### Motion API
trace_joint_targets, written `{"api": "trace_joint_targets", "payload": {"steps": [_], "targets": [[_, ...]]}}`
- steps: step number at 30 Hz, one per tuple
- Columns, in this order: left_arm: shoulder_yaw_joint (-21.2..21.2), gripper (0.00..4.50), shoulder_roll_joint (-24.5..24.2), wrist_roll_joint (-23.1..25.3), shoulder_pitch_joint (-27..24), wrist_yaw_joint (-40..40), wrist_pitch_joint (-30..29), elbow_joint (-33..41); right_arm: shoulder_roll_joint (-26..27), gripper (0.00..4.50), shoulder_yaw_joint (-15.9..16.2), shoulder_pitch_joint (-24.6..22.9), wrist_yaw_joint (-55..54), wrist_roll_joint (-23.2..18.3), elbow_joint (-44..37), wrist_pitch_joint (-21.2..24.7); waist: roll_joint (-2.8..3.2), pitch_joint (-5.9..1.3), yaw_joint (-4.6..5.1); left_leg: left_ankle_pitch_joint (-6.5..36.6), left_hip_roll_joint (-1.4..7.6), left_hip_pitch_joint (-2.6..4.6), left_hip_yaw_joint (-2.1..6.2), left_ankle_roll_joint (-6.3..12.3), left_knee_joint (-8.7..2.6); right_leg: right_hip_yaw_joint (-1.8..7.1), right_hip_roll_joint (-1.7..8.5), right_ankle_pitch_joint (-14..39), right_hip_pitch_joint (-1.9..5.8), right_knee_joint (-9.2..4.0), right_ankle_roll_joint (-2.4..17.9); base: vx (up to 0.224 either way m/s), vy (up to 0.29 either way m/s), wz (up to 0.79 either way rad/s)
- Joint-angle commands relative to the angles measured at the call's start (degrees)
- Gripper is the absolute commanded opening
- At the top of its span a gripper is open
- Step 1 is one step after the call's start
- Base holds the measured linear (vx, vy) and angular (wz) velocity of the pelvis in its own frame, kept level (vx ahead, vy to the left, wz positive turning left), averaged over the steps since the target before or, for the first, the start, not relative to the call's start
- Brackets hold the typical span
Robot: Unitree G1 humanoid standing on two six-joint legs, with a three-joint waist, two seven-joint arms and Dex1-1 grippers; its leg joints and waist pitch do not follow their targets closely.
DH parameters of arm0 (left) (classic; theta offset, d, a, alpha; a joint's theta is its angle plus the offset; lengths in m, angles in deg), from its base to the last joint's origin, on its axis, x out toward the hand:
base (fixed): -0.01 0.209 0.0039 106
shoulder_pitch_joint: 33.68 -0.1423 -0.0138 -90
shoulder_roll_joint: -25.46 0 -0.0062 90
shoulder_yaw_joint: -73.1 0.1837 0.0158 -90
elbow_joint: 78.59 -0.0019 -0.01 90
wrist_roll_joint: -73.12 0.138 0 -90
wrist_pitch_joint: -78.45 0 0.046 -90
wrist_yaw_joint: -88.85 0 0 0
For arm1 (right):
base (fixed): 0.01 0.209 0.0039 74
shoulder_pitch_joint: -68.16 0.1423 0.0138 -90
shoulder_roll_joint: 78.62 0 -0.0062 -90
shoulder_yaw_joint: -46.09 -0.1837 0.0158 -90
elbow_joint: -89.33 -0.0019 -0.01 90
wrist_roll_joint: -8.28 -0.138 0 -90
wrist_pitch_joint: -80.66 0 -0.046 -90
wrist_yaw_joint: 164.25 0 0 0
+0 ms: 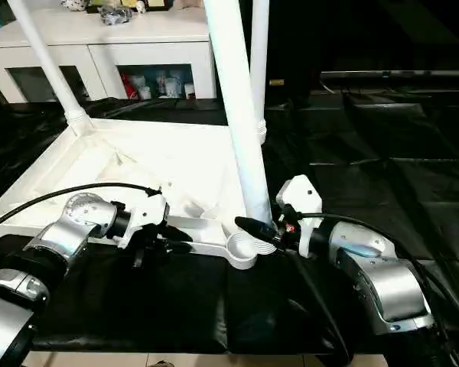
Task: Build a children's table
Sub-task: Insert table leg to table base
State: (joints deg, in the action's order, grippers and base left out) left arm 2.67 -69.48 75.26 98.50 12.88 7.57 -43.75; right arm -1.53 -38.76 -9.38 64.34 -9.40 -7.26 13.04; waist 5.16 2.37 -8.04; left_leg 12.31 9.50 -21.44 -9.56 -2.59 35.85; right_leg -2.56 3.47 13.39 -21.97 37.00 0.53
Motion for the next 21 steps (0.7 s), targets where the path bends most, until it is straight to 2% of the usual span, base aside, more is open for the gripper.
{"api": "trace_joint_targets", "payload": {"steps": [1,5,6,7,9,10,11,12,13,14,15,16,17,18,19,20,21], "targets": [[1.08,0.21,-0.26,1.58,0.69,-0.13,0.7,-1.42,-0.43,1.91,0.22,-0.59,-0.45,0.31,-0.68,0.81,-0.16,-3.38,0.18,8.53,3.87,0.6,1.69,0.6,-4.63,2.99,5.51,0.98,2.72,-4.64,13.39,0.0,0.0,0.0],[0.81,0.01,-0.13,1.95,0.74,0.1,0.93,-2.0,-0.38,1.91,0.1,-0.56,-0.6,0.33,-0.67,0.73,-0.25,-3.36,0.2,8.03,3.83,0.49,1.63,0.75,-4.65,3.05,5.61,1.61,2.8,-4.71,13.17,0.0,0.0,0.0],[-0.39,0.01,0.01,0.75,0.64,0.21,-0.36,-1.43,-0.28,1.91,-0.02,-0.49,-0.68,0.22,-0.69,0.74,-0.21,-3.32,0.27,7.99,3.87,0.49,1.62,0.71,-4.69,3.04,5.58,1.74,2.74,-4.67,13.19,0.0,0.0,0.0],[-1.28,0.01,0.13,-0.09,0.59,0.29,-1.21,-1.12,-0.21,1.91,-0.1,-0.47,-0.73,0.14,-0.71,0.74,-0.43,-3.29,0.34,8.18,3.91,0.5,1.62,0.78,-4.76,3.02,5.61,2.08,2.72,-4.77,13.27,0.0,0.0,0.0],[-4.39,0.01,-0.09,-3.3,-0.82,1.83,-6.67,2.13,0.95,1.91,-0.84,-0.12,-2.0,-0.53,-0.59,1.25,-0.63,-3.2,0.43,8.03,3.86,0.47,1.55,0.93,-4.75,3.03,5.64,2.26,2.65,-4.77,13.64,0.0,0.0,0.0],[-4.39,0.01,-0.09,-3.3,-0.82,1.83,-6.67,2.13,0.95,1.91,-0.84,-0.12,-2.0,-0.53,-0.59,1.25,-0.46,-3.27,0.54,7.6,3.91,0.36,1.64,1.02,-4.78,3.02,5.79,1.89,2.67,-4.57,14.01,0.0,0.0,0.0],[-5.59,0.01,-0.51,-4.89,-2.3,2.35,-10.7,5.22,2.05,1.91,-1.51,0.32,-3.41,-0.85,-0.13,1.59,-0.83,-3.29,0.93,7.38,4.0,0.35,1.62,1.02,-4.89,3.03,5.79,1.41,2.8,-4.44,14.12,0.0,0.0,0.0],[-5.59,0.01,-0.51,-4.89,-2.3,2.35,-10.7,5.22,2.05,1.91,-1.51,0.32,-3.41,-0.85,-0.13,1.59,-0.66,-3.2,1.08,7.12,3.83,0.21,1.66,1.33,-4.82,2.98,5.73,1.51,2.7,-4.5,14.26,0.0,0.0,0.0],[-6.71,0.01,-2.63,-6.77,-8.22,3.91,-20.83,16.2,5.97,1.91,-3.87,2.2,-7.29,-3.04,1.83,2.99,-2.66,-3.15,1.57,6.85,3.73,0.18,1.35,1.89,-4.95,2.99,5.58,2.19,2.88,-4.81,13.85,0.0,0.0,0.0],[-6.71,0.01,-2.63,-6.77,-8.22,3.91,-20.83,16.2,5.97,1.91,-3.87,2.2,-7.29,-3.04,1.83,2.99,-1.83,-3.59,1.65,5.21,4.18,-0.19,2.05,1.53,-5.04,2.98,6.46,0.3,3.47,-3.45,14.35,0.0,0.0,0.0],[-6.75,0.01,-3.39,-6.88,-10.31,4.29,-23.63,19.81,7.19,1.91,-4.61,2.85,-8.23,-3.99,2.43,3.49,-1.29,-2.96,2.35,5.55,3.59,-0.4,1.69,2.26,-5.27,2.64,5.7,4.1,2.64,-4.71,13.47,0.0,0.0,0.0],[-6.76,0.01,-4.09,-7.41,-13.59,4.88,-27.15,25.24,8.39,1.91,-5.03,3.93,-8.46,-5.3,3.27,4.36,-3.58,-3.15,2.84,4.89,3.73,-0.07,1.3,2.85,-5.06,2.99,5.76,3.82,2.88,-4.81,13.67,0.0,0.0,0.0],[-6.76,0.01,-4.09,-7.41,-13.59,4.88,-27.15,25.24,8.39,1.91,-5.03,3.93,-8.46,-5.3,3.27,4.36,-2.46,-3.02,2.78,2.85,3.49,-0.39,1.44,3.5,-5.14,2.84,5.56,3.3,2.63,-4.6,13.43,0.0,0.0,0.0],[-6.95,0.01,-4.05,-8.52,-16.38,5.83,-31.12,30.35,9.0,1.91,-4.81,4.97,-8.08,-5.89,4.1,4.81,-3.01,-3.01,2.77,2.93,3.39,-0.1,1.03,3.89,-4.97,2.83,5.29,4.33,2.27,-5.04,12.97,0.0,0.0,0.0],[-7.11,0.01,-3.52,-8.82,-18.48,7.18,-33.24,34.05,9.48,1.91,-4.66,6.19,-7.51,-6.5,5.26,5.2,-3.92,-3.3,2.95,0.69,3.44,-0.39,1.06,4.59,-4.83,2.93,5.4,0.58,2.8,-4.32,13.49,0.0,0.0,0.0],[-7.11,0.01,-3.52,-8.82,-18.48,7.18,-33.24,34.05,9.48,1.91,-4.66,6.19,-7.51,-6.5,5.26,5.2,-3.39,-3.5,2.83,-0.49,3.5,-0.47,1.2,4.72,-4.7,2.86,5.35,-1.5,2.79,-3.71,13.74,0.0,0.0,0.0],[-7.36,0.01,-3.06,-8.82,-19.86,8.11,-34.92,36.69,9.78,1.91,-4.57,6.98,-7.18,-6.89,6.03,5.45,-3.24,-3.61,2.7,-1.54,3.51,-0.05,0.91,5.72,-4.44,2.78,5.06,-3.55,2.17,-3.91,13.79,0.0,0.0,0.0]]}}
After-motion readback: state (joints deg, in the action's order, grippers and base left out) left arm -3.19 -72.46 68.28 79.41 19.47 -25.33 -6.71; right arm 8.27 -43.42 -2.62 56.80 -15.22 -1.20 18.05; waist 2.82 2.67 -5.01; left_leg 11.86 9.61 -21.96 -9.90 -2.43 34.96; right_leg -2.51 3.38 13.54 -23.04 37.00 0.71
